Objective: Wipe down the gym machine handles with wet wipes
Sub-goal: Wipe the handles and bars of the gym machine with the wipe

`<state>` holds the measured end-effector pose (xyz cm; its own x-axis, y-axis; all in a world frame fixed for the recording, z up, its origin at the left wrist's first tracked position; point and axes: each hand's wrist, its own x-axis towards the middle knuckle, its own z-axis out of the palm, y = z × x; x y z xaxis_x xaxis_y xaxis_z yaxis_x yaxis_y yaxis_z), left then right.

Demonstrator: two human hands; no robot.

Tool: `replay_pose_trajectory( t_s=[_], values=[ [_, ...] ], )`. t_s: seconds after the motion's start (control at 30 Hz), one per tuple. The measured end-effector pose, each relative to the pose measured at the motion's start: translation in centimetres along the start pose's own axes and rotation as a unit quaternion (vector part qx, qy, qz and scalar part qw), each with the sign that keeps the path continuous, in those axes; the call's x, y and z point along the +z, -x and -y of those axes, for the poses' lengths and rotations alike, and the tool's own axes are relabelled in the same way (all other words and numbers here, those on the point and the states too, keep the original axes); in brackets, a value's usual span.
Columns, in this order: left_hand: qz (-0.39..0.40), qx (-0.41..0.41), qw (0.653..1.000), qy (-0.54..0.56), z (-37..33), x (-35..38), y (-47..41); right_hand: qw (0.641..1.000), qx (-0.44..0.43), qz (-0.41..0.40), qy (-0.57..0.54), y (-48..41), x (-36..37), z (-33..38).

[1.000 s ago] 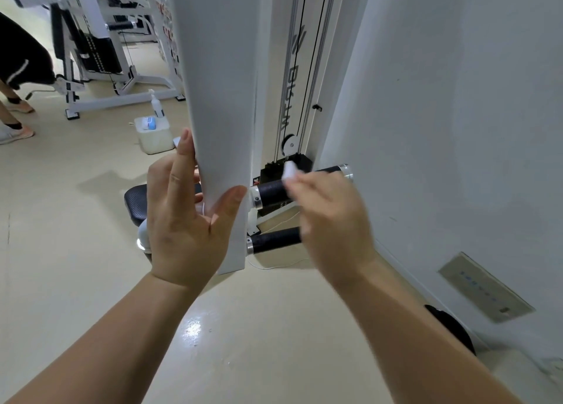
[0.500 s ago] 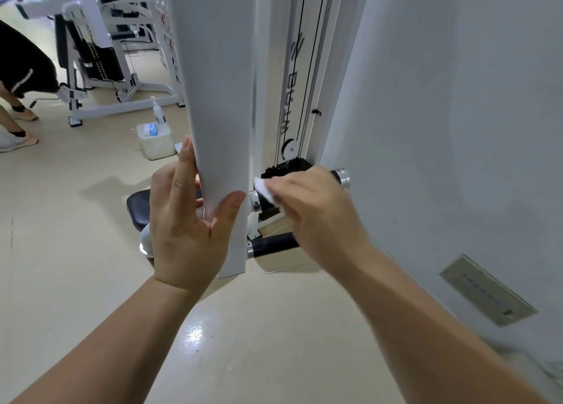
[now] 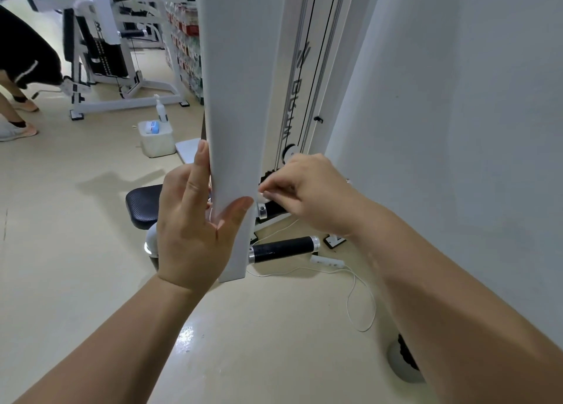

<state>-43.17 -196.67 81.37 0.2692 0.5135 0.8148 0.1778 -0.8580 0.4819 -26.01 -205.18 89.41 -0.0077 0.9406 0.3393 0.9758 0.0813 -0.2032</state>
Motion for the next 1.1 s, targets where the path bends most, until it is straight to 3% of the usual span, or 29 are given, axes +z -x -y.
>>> replay_pose_trajectory(
  t_s=[0.1, 0.27, 0.47, 0.6, 0.7, 0.77, 0.9, 0.97, 1.1],
  values=[
    [0.009, -0.016, 1.000, -0.001, 0.0, -0.1, 0.0, 0.999, 0.031, 0.021, -0.002, 2.0, -2.2, -2.5],
    [0.003, -0.033, 0.999, 0.001, -0.5, 0.0, 0.2, 0.995, 0.098, -0.032, -0.004, 3.7, -2.9, -4.2],
    [0.008, -0.026, 1.000, -0.003, -0.5, -0.3, 0.6, 0.999, 0.031, -0.011, 0.032, 1.0, 0.2, -0.3],
    [0.022, -0.052, 0.998, 0.003, -0.7, -0.5, 0.6, 0.993, 0.113, -0.024, 0.030, 4.1, -2.6, -4.4],
    [0.024, -0.071, 0.997, 0.009, -1.3, -0.5, 0.7, 0.982, 0.144, -0.116, -0.030, 6.4, -2.6, -5.5],
    [0.025, -0.088, 0.995, 0.024, -1.7, -0.5, 0.8, 0.971, 0.140, -0.195, 0.021, 6.9, -0.5, -3.4],
    [0.026, -0.117, 0.992, 0.037, -2.5, -1.0, 1.0, 0.940, 0.054, -0.327, 0.078, 7.6, 5.2, 1.0],
    [0.024, -0.129, 0.991, 0.032, -3.1, -1.2, 1.0, 0.933, 0.043, -0.352, 0.063, 8.2, 6.4, 0.6],
    [0.013, -0.151, 0.988, 0.041, -3.9, -1.2, 1.0, 0.914, 0.133, -0.384, 0.013, 9.8, 4.2, -1.9]
  ],
)
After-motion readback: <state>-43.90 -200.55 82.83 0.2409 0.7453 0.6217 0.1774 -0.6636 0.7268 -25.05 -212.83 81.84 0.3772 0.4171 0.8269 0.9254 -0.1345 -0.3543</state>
